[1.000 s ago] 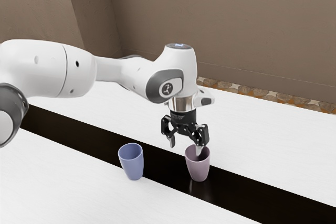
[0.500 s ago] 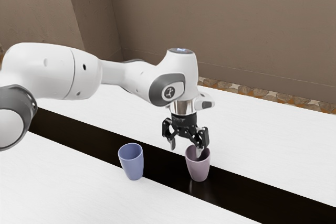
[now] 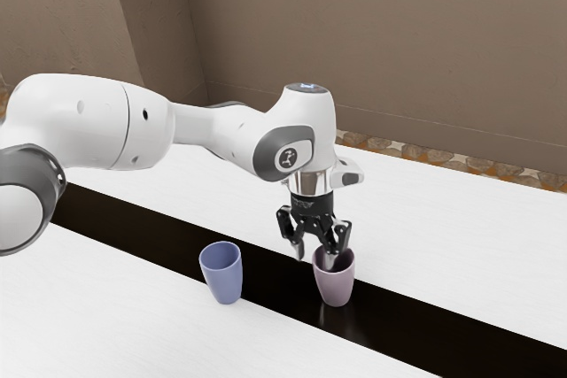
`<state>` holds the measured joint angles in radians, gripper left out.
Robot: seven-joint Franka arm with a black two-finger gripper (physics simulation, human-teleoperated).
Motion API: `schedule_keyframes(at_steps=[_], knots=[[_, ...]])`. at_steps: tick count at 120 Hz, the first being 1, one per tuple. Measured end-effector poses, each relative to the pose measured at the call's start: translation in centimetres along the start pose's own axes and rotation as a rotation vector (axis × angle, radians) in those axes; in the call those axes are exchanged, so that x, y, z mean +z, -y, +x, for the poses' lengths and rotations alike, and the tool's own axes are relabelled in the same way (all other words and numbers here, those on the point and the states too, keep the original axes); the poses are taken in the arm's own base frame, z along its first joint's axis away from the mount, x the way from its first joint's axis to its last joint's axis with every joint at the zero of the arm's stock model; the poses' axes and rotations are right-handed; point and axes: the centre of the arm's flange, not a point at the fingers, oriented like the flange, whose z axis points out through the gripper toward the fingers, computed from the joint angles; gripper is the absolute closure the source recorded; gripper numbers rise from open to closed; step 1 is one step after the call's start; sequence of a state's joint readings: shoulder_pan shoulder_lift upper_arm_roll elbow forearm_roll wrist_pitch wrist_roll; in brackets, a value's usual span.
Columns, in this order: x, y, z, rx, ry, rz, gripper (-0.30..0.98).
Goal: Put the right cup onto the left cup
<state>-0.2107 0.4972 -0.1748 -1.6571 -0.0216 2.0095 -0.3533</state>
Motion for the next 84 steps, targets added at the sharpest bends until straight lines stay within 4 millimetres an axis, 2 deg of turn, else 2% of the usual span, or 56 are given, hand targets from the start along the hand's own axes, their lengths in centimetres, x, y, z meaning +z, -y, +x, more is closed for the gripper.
schedule_keyframes(at_steps=[36, 84], knots=[[0.01, -0.36, -0.13, 0.006, 0.000, 0.001, 0.58], [-0.08, -0.71, -0.28, 0.011, -0.002, 0.002, 0.75]])
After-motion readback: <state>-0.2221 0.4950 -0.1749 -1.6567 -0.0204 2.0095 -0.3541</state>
